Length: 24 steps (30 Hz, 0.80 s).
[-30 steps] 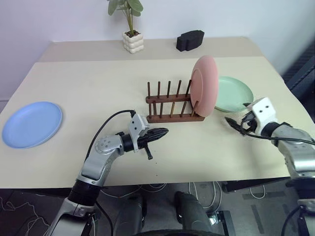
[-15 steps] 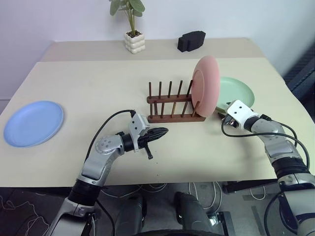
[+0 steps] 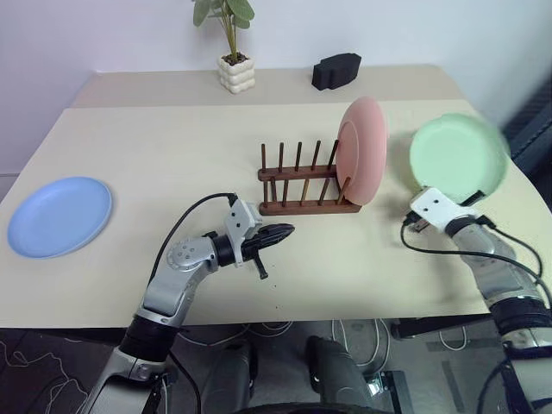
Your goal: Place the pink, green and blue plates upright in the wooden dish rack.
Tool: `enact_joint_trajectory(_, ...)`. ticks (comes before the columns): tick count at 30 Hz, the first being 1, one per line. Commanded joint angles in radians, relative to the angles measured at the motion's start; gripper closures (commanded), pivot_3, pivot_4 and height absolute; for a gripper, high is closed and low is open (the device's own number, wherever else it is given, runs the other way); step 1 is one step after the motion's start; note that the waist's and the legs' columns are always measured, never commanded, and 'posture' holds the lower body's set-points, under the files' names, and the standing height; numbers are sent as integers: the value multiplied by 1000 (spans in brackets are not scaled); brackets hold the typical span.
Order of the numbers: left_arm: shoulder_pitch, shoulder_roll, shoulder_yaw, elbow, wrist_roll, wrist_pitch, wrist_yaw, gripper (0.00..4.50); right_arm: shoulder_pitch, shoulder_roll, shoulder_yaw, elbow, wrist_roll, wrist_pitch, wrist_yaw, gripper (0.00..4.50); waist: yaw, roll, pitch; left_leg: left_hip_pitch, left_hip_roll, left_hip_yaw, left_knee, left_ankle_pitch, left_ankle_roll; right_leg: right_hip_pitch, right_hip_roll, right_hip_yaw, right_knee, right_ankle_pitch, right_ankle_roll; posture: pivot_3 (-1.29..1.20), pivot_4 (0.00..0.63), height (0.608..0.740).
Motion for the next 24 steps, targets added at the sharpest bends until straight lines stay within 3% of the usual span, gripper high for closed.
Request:
enact_joint_trajectory(1,-13,-4,0,-17,-6,-18,-8,4500,-20,-79,-126,-176,-4,26,-29,4457,-1,0,0,0,0,0,0,0,0,0,0,0,0,0,0,0,150,736)
enact_joint_trajectory(7,-14,-13,-6,-12,-4,-21,-11,4500,-123,-114,-156,-420,13,82,66,4457,-6,0,0,1,1,0,0,0,0,0,1,0,0,0,0,0,150,736)
enact_joint_trajectory(14,-6,-21,-10,-11,-1,-27,-9,4500,-304,5,9,-669,188,66,314,4457,-1,-1,1,0,2,-1,-1,0,0,0,2,-1,0,0,0,0,150,736)
enact_joint_trajectory(17,-1,-22,-10,-14,0,-29,-6,4500,-326,105,52,-766,341,148,400,4457,2,-2,1,0,2,-2,0,0,0,0,1,-1,0,0,0,0,150,736)
enact_joint_trajectory(22,9,-18,-6,-20,1,-32,1,4500,-288,298,33,-945,825,502,450,4457,2,-3,2,0,3,-5,0,0,1,0,0,-1,0,0,0,0,150,736)
enact_joint_trajectory(24,12,-16,-5,-23,1,-32,4,4500,-276,326,12,-975,924,590,433,4457,2,-3,2,0,4,-6,0,0,1,0,0,-1,1,0,0,0,150,736)
